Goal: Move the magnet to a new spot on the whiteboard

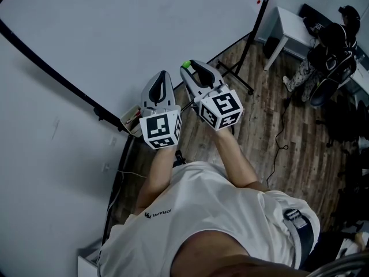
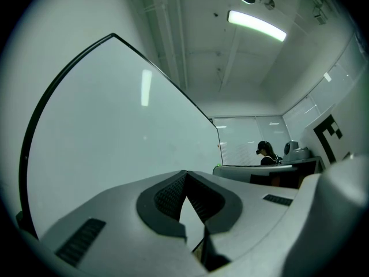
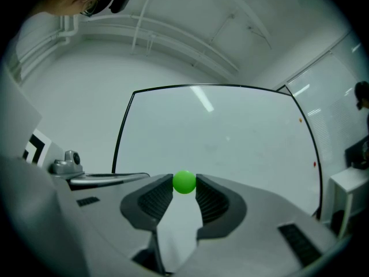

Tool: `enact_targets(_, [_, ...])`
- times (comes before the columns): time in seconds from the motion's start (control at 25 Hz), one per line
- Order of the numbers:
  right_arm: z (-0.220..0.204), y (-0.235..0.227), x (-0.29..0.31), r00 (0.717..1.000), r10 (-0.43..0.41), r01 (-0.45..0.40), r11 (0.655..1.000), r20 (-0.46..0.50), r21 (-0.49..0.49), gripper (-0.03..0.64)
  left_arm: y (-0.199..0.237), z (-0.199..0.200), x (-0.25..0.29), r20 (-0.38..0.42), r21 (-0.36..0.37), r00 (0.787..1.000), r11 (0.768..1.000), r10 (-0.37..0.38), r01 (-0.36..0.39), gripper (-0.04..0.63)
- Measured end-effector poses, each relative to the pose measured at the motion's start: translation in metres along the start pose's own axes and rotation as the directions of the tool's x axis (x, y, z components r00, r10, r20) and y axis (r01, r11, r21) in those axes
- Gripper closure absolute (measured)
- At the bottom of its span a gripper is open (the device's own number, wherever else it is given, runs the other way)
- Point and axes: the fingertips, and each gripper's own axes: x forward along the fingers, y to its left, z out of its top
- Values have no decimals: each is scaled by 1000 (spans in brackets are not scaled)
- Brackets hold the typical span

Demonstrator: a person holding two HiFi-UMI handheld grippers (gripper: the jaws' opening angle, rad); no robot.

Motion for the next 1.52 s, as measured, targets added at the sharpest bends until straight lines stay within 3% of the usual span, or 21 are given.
enact_targets(1.52, [42, -10, 37, 998, 31, -30, 999, 62, -22, 486, 9, 4, 6, 9, -9, 1000, 1000, 14, -14, 594])
